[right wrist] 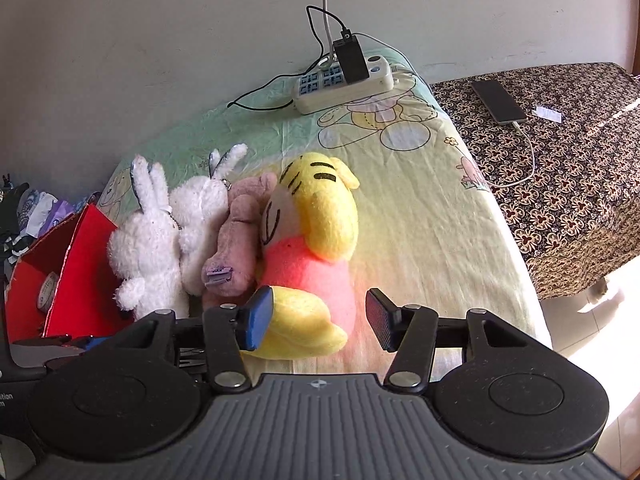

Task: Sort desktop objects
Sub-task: 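Move the right gripper onto the yellow-and-red tiger plush and close it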

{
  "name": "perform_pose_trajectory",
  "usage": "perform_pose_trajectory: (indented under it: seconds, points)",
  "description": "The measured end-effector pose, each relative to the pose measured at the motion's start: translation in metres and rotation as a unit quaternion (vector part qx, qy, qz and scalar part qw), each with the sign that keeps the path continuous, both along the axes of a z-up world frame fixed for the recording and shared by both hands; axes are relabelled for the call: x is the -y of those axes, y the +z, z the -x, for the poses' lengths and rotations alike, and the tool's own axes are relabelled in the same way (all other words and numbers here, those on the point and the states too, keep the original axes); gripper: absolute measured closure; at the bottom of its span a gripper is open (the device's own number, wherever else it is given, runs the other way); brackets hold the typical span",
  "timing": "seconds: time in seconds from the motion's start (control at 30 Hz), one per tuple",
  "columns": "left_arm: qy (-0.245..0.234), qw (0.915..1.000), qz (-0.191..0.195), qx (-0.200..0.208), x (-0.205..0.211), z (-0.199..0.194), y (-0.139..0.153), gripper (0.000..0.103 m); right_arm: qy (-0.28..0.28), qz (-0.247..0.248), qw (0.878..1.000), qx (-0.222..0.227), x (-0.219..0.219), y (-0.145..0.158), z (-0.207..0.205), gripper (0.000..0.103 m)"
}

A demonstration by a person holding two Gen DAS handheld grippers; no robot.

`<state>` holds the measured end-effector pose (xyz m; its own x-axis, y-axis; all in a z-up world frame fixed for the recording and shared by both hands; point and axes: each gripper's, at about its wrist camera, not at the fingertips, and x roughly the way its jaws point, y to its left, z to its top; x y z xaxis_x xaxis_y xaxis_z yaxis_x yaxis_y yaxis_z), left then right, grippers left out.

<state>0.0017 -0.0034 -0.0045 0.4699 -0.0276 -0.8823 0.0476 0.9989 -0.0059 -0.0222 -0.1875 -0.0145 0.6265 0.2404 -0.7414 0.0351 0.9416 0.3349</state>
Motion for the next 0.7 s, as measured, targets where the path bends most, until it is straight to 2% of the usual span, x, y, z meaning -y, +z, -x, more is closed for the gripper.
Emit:
perform_pose_trajectory:
  seconds: [0.5,0.57,0.7]
  points:
    - [-0.011,0.9993,0.036,-0.007,-0.006,-0.005,-0.004,0.001,0.009,-0.027,1.000,0.002,0.004,-0.007,-0.004,0.047]
    - [-0.018,0.9983,0.055,-0.002,-0.008,-0.003,-0.002,0.001,0.011,-0.036,0.999,0.008,0.007,-0.008,-0.004,0.047]
    - [-0.043,0.9947,0.086,0.036,-0.005,0.001,0.005,0.001,0.007,-0.064,0.998,0.014,0.017,-0.011,-0.007,0.047]
